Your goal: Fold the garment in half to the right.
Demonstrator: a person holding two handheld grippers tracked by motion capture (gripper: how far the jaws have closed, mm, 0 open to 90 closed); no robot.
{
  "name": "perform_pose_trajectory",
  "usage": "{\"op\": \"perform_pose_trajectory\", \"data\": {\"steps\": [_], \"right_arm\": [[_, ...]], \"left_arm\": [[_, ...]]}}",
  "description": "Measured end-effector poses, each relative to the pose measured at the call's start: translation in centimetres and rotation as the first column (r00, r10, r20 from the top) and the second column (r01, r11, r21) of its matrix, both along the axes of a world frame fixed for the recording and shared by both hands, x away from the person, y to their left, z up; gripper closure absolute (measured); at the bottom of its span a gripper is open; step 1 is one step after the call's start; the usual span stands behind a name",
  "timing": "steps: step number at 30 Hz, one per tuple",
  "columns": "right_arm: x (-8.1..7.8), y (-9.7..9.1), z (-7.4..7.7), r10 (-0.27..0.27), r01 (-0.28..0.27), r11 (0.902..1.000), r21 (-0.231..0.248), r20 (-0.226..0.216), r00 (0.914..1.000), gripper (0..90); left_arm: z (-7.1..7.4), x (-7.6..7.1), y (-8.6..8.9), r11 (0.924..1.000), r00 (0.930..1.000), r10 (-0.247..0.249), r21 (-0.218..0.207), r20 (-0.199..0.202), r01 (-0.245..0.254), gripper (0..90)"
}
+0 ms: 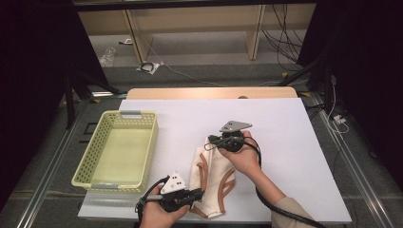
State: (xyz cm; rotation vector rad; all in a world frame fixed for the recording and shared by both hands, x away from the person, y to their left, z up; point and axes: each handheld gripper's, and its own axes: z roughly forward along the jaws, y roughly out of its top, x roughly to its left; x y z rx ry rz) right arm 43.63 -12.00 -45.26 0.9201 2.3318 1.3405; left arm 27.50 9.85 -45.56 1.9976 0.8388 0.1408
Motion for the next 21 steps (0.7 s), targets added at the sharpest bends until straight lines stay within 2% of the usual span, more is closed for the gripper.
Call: {"op": "perform_pose_trajectory", "data": {"steps": [21], "right_arm": [[0.13, -0.19, -0.18, -0.003, 0.003, 1.0000, -0.005, -0.011, 0.9999, 89.7]], "left_arm": [[0.07, 0.10, -0.36, 1.0000, 1.0000, -0.009, 0.000, -0.002, 0.009, 85.4]]}}
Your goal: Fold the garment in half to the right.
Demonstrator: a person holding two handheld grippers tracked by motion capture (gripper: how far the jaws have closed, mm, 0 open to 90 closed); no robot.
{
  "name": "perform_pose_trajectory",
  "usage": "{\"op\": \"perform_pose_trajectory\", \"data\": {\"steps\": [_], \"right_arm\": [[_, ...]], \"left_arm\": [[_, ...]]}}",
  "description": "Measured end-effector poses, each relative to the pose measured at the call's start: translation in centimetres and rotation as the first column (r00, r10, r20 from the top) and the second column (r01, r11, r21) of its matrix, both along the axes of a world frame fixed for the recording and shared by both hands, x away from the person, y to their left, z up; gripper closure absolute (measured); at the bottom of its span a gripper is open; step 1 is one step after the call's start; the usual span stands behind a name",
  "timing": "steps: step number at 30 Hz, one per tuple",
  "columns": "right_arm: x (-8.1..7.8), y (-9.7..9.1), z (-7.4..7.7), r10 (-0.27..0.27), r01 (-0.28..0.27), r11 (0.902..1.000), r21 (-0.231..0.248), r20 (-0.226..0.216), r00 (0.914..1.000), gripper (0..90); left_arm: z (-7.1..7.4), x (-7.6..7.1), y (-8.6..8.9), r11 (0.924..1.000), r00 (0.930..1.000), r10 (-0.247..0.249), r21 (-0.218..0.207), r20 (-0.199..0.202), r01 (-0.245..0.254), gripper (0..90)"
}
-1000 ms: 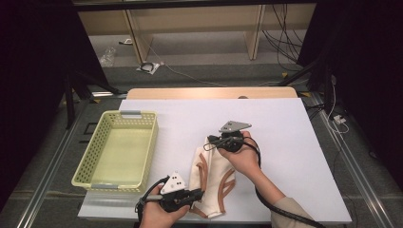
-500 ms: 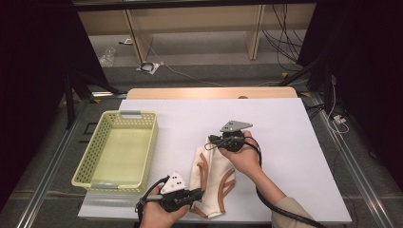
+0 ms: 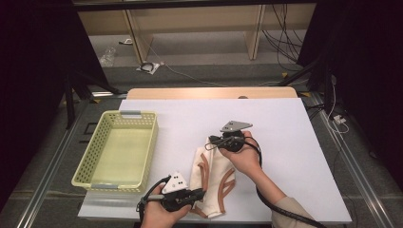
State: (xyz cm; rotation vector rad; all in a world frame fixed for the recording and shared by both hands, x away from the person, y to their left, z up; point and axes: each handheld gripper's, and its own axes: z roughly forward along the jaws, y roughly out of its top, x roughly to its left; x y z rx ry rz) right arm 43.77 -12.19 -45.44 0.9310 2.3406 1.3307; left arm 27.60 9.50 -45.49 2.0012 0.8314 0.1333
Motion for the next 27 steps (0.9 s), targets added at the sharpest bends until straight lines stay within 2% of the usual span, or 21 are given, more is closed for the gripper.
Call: {"op": "perform_pose_trajectory", "data": {"steps": [27], "right_arm": [[-0.07, -0.01, -0.16, -0.001, 0.001, 1.0000, -0.004, -0.005, 1.0000, 89.7]], "left_arm": [[-0.28, 0.12, -0.53, 0.9998, 0.9998, -0.017, 0.015, -0.012, 0.017, 85.4]]}}
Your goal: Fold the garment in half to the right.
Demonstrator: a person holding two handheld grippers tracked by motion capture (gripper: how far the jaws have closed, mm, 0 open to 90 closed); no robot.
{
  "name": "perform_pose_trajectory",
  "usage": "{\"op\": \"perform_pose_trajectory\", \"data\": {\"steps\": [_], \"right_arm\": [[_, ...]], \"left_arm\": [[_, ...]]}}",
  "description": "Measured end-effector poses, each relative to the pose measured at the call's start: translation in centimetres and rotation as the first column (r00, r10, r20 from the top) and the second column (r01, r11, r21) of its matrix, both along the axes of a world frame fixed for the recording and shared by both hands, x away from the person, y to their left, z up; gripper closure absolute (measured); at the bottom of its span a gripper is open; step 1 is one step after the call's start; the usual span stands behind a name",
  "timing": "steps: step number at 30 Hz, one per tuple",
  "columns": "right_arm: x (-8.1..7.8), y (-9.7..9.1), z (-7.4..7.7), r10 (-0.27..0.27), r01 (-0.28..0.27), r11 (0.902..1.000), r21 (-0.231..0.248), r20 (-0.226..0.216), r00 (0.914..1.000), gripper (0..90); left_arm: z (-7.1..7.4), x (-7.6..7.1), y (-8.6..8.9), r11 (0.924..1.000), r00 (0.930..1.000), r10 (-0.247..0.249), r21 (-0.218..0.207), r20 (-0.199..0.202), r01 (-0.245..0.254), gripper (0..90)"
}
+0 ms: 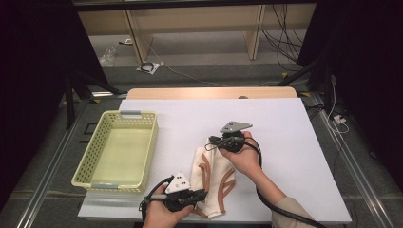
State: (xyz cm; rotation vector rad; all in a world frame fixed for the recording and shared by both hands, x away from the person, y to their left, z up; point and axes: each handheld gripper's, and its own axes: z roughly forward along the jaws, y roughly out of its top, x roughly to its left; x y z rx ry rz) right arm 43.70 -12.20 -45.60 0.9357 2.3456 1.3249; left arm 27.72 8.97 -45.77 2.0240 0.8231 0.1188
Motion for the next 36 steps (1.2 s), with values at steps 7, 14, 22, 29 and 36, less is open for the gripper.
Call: {"op": "perform_pose_trajectory", "data": {"steps": [7, 14, 22, 29, 36], "right_arm": [[-0.02, -0.06, -0.10, -0.003, 0.003, 1.0000, -0.002, -0.001, 1.0000, 89.6], [-0.05, -0.19, -0.16, -0.004, 0.004, 1.0000, -0.006, -0.006, 1.0000, 89.6], [-0.08, -0.31, -0.18, -0.006, 0.006, 1.0000, -0.007, -0.009, 0.9999, 89.6], [-0.07, -0.38, -0.19, -0.010, 0.010, 0.9999, -0.003, -0.011, 0.9999, 89.6], [-0.11, -0.49, -0.23, -0.008, 0.008, 1.0000, -0.006, -0.013, 0.9999, 89.7]], "left_arm": [[-0.19, 0.10, -0.22, 1.0000, 0.9999, -0.007, 0.006, -0.007, 0.007, 85.4], [-0.29, 0.14, -0.42, 0.9999, 0.9999, -0.011, 0.011, -0.009, 0.011, 85.4], [-0.38, 0.17, -0.57, 0.9997, 0.9998, -0.016, 0.018, -0.011, 0.016, 85.3], [-0.41, 0.20, -0.70, 0.9996, 0.9997, -0.020, 0.021, -0.012, 0.021, 85.3], [-0.49, 0.21, -0.84, 0.9994, 0.9996, -0.024, 0.025, -0.014, 0.024, 85.3]]}}
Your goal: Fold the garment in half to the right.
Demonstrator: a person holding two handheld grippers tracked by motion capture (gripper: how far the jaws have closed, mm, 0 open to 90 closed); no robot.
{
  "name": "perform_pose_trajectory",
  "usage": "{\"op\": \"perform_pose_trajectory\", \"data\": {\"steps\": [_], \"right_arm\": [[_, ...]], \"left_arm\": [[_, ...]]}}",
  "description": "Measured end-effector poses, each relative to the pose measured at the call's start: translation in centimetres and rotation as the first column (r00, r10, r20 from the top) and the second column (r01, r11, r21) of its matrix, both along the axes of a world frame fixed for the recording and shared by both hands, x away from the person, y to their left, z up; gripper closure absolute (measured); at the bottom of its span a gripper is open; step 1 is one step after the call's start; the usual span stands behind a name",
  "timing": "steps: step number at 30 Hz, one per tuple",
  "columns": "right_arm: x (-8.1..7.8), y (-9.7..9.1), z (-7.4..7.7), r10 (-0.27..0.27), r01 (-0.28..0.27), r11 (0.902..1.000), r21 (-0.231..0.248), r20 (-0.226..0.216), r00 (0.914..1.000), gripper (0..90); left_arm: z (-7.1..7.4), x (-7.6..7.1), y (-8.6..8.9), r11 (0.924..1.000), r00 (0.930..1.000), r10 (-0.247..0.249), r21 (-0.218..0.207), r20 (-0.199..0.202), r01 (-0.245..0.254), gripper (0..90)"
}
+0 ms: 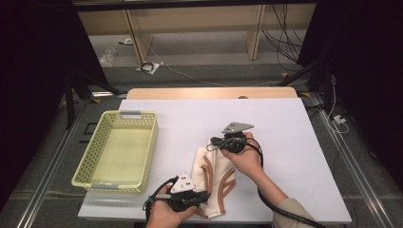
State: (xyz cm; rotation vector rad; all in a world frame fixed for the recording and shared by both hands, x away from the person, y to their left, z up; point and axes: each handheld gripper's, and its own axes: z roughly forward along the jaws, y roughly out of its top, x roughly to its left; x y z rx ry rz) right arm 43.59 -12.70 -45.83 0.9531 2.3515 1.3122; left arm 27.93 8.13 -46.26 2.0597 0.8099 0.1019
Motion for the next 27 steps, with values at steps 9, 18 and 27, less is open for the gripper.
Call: {"op": "perform_pose_trajectory", "data": {"steps": [9, 18, 27], "right_arm": [[-0.05, -0.18, -0.08, -0.005, 0.005, 1.0000, 0.002, -0.006, 1.0000, 89.6], [-0.10, -0.37, -0.39, -0.005, 0.005, 1.0000, -0.004, -0.011, 0.9999, 89.7], [-0.14, -0.60, -0.42, -0.008, 0.008, 1.0000, -0.005, -0.016, 0.9998, 89.6]], "left_arm": [[-0.09, -0.01, -0.11, 1.0000, 1.0000, -0.002, 0.000, -0.003, 0.002, 85.3], [-0.29, -0.03, -0.24, 1.0000, 0.9999, -0.005, 0.006, -0.010, 0.005, 85.3], [-0.34, 0.00, -0.41, 0.9999, 0.9999, -0.011, 0.009, -0.011, 0.011, 85.3]]}}
